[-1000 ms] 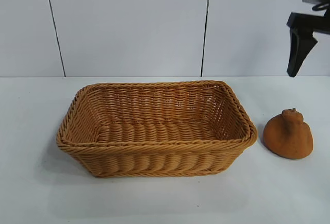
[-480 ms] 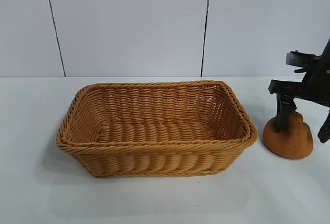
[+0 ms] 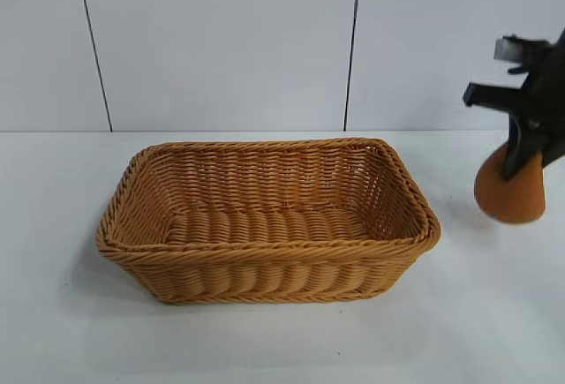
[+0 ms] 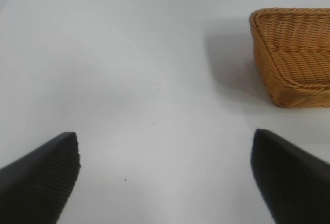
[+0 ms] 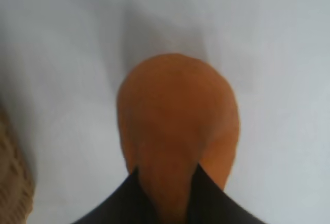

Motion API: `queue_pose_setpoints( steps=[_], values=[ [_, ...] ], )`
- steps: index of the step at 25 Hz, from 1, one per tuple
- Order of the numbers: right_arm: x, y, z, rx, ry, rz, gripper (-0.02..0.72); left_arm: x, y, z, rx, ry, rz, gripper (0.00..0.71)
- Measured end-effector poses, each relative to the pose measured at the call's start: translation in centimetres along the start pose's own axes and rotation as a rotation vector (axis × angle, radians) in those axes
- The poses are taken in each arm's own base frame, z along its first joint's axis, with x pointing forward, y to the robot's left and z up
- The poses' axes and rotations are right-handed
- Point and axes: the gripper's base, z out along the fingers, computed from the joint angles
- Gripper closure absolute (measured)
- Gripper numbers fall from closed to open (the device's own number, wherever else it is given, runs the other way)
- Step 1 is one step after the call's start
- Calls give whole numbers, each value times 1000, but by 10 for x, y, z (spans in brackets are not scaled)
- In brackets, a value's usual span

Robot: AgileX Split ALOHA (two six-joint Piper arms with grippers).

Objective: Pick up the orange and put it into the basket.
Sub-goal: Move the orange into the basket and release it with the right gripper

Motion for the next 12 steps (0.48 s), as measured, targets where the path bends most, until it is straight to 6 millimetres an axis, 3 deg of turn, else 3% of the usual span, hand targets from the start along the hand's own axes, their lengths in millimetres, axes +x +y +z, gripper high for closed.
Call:
queue_pose_setpoints(
  steps=[4,6,9,12],
  values=[
    [-21,14,-52,-27,-92,-34,671,0,0,0,0,0,0,66],
    [-26,24,-66,-33,-109,-64,671,0,0,0,0,0,0,66],
    [-26,51,-75,-50,-116,-130,671,0,0,0,0,0,0,66],
    [-17,92,-71,-80,-103,-217,671,0,0,0,0,0,0,66]
  ],
)
